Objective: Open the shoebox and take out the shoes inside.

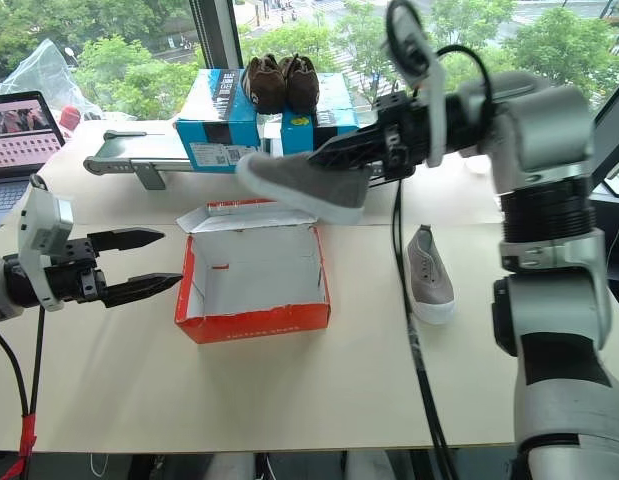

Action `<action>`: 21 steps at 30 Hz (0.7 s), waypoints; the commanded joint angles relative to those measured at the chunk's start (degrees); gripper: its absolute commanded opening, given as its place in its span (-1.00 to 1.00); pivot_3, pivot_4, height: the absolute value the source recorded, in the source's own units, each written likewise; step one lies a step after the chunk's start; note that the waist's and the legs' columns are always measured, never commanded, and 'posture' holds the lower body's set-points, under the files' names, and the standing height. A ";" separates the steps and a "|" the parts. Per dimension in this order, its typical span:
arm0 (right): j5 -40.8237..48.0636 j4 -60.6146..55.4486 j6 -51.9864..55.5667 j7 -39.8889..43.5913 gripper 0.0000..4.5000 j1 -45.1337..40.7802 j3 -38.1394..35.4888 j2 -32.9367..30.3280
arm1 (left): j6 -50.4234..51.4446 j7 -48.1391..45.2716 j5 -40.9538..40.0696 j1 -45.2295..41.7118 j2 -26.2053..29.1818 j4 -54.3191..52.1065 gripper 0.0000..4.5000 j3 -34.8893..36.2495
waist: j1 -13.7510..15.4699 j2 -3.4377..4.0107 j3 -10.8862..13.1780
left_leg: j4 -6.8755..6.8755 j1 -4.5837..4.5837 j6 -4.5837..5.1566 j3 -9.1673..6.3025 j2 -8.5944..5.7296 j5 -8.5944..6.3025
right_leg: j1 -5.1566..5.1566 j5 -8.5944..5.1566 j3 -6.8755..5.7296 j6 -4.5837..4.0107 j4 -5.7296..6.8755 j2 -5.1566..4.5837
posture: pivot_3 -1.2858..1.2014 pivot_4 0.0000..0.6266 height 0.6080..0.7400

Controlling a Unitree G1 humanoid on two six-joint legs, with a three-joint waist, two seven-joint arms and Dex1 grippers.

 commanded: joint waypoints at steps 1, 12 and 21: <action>0.47 -2.30 5.16 -6.52 -0.99 2.41 -4.41 -3.24 | -1.62 -2.46 -0.01 -1.83 0.22 0.64 1.00 -1.14 | -0.20 0.00 0.00 | 0.00 0.00 0.00 0.01 0.00 0.00 | 0.00 0.00 0.02 0.00 -0.01 0.00 | 0.03 -0.52 1.00; 3.38 -8.14 19.96 -26.46 -0.99 16.52 -16.10 -1.16 | -3.52 -6.06 2.95 -7.80 -0.38 5.69 1.00 -6.57 | -0.44 0.02 0.02 | 0.01 0.01 0.02 0.01 -0.01 0.00 | -0.04 0.01 0.11 0.02 0.01 0.04 | 0.03 -0.52 1.00; 3.86 -9.46 27.18 -43.07 -0.99 21.67 -26.65 7.65 | -4.58 -6.52 4.31 -8.00 -0.79 6.27 1.00 -7.41 | 0.12 0.02 0.02 | 0.02 -0.04 0.02 -0.03 -0.02 0.01 | 0.03 0.02 0.15 0.04 -0.03 0.07 | 0.03 -0.52 1.00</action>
